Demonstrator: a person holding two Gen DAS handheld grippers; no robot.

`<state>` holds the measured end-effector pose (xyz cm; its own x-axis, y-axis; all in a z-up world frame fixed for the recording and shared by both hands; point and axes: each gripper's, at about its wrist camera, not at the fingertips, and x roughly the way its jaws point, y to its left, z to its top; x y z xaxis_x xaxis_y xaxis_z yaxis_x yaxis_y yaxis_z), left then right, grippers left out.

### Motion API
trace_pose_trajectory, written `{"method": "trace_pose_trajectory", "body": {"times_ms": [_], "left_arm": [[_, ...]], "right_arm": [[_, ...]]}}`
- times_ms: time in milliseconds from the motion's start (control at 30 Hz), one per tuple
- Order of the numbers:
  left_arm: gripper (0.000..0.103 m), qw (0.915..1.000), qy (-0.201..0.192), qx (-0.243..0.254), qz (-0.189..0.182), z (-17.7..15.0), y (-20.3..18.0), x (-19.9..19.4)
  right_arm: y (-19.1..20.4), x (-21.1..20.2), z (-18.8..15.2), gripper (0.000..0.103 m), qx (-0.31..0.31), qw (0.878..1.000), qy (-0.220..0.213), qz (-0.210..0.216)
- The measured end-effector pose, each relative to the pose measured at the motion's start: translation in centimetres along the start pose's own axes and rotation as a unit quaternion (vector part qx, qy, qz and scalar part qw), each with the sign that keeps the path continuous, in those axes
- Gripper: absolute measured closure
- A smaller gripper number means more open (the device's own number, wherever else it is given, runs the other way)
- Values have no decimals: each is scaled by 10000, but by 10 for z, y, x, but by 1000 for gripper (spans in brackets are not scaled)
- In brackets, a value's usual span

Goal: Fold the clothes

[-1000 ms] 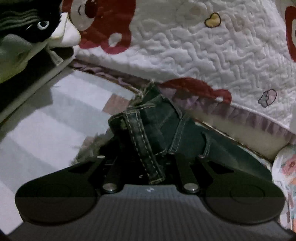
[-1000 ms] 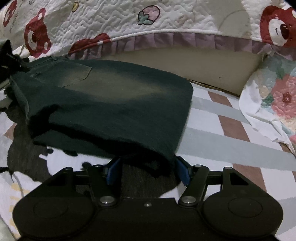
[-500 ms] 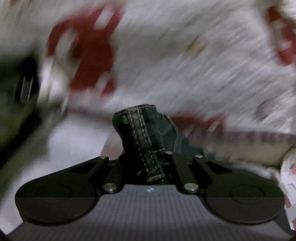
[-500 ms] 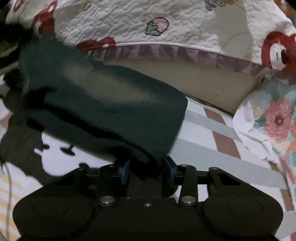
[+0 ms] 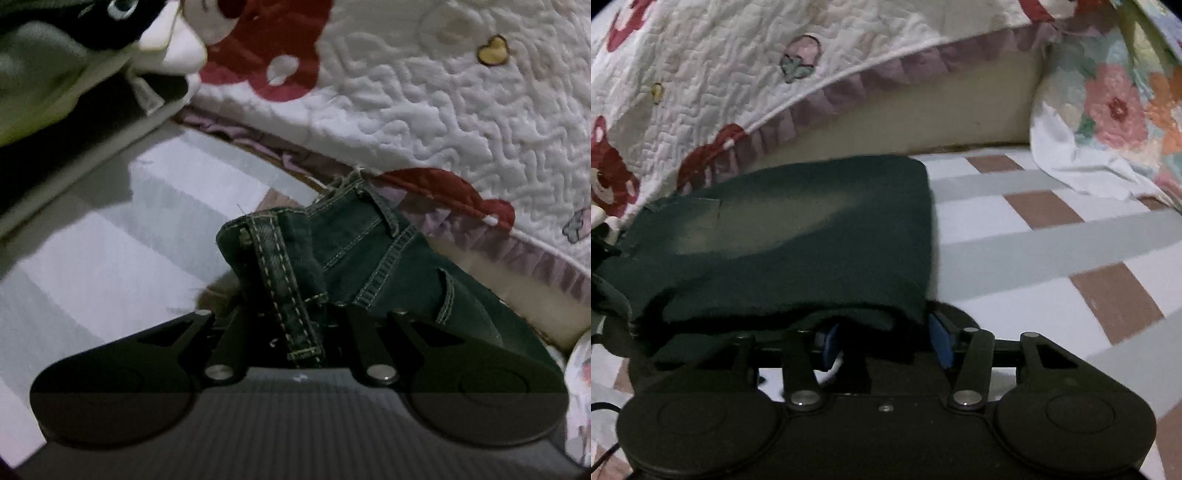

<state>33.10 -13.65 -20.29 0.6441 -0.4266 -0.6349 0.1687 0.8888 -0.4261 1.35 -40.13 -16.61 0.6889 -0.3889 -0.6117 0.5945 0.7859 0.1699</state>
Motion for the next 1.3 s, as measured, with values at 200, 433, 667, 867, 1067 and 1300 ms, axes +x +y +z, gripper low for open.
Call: {"method": "trace_pose_trajectory", "body": {"times_ms": [200, 433, 667, 867, 1067, 1300], "left_arm": [[95, 9780, -103, 1890, 876, -17, -47, -27], [92, 9940, 2, 931, 579, -11, -15, -6], [97, 9830, -1002, 1361, -723, 9, -30, -35], [83, 9961, 255, 827, 182, 10, 3, 16], [66, 9944, 111, 863, 605, 32, -7, -26], [68, 9636, -843, 2240, 1188, 3, -68, -81]], "right_arm": [[-8, -35, 56, 70, 56, 9974, -639, 326], [-12, -14, 28, 70, -148, 9998, -110, -8], [-5, -6, 5, 70, -566, 9983, -130, 62], [-4, -7, 2, 70, -752, 9967, -310, -47], [-4, -8, 1, 70, -747, 9966, -336, -81], [-3, -18, 20, 67, -1133, 9914, -643, -97]]}}
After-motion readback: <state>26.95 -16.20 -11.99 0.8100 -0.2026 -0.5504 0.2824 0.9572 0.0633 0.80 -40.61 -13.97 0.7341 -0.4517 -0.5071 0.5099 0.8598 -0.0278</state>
